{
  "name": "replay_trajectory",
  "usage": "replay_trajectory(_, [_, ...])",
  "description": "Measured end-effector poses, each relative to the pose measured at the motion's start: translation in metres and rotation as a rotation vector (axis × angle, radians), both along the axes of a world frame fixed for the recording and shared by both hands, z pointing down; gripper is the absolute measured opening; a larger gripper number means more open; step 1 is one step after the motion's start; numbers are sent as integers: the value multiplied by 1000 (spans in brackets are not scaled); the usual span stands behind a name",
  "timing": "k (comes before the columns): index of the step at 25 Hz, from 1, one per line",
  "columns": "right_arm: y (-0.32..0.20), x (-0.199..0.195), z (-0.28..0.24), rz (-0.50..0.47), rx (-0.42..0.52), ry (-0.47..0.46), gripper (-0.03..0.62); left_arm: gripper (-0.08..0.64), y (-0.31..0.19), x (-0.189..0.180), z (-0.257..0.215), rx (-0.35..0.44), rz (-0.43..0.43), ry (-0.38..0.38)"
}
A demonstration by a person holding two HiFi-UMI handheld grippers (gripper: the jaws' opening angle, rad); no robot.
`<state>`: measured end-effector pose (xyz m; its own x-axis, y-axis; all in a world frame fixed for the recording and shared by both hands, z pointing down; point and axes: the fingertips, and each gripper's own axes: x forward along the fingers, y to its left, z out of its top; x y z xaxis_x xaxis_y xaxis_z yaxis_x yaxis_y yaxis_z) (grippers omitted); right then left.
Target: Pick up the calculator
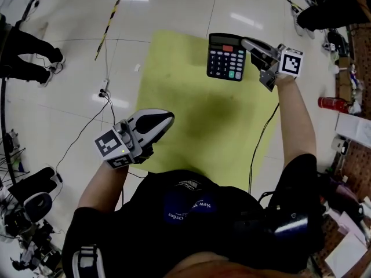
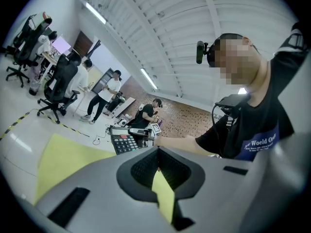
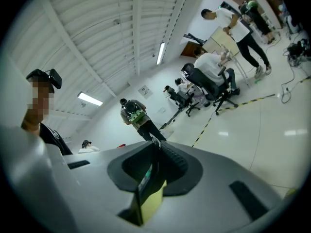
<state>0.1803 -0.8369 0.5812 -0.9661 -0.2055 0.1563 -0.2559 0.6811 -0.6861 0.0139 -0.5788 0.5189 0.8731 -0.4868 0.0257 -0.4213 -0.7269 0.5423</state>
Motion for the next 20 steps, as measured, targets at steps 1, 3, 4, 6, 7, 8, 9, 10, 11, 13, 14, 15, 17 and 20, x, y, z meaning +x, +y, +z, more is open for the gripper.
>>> replay_trajectory(1, [6,0,-10,23,5,-4,35,6,2,-4,-6,5,0,-3])
replay_trajectory(3, [22,-1,-33,68,16,-15,35,6,8,-12,-18,18,7,-6])
replay_trajectory(4, [31,-2,-44,91,21,-21,35,6,12,-16,-24,25,12,-8])
replay_trajectory(6, [52,-2,-64,142,25,-37,35,6,21,-25,-37,42,26,-15])
replay_trajectory(7, [63,-2,-73,170,23,-44,35,6,25,-29,-44,50,34,-18])
replay_trajectory(8, [72,-3,-81,198,21,-51,35,6,29,-34,-52,58,42,-19])
replay_trajectory(9, [82,-4,-89,225,20,-57,35,6,31,-40,-60,66,51,-16])
replay_trajectory(10, [91,-5,-98,252,19,-64,35,6,34,-46,-68,76,61,-13])
replay_trajectory(11, [101,-7,-107,278,18,-73,35,6,36,-52,-76,85,72,-11])
replay_trajectory(13, [124,-11,-124,322,16,-91,35,6,43,-64,-91,100,93,-9])
replay_trajectory(14, [138,-11,-132,341,13,-98,35,6,49,-68,-97,106,103,-9])
replay_trajectory(15, [155,-11,-138,358,11,-102,35,6,58,-71,-102,113,113,-8])
replay_trajectory(17, [192,-9,-150,383,16,-107,35,6,79,-73,-110,129,135,-7])
replay_trajectory(20, [237,-11,-171,407,33,-122,35,6,100,-76,-119,147,156,-8])
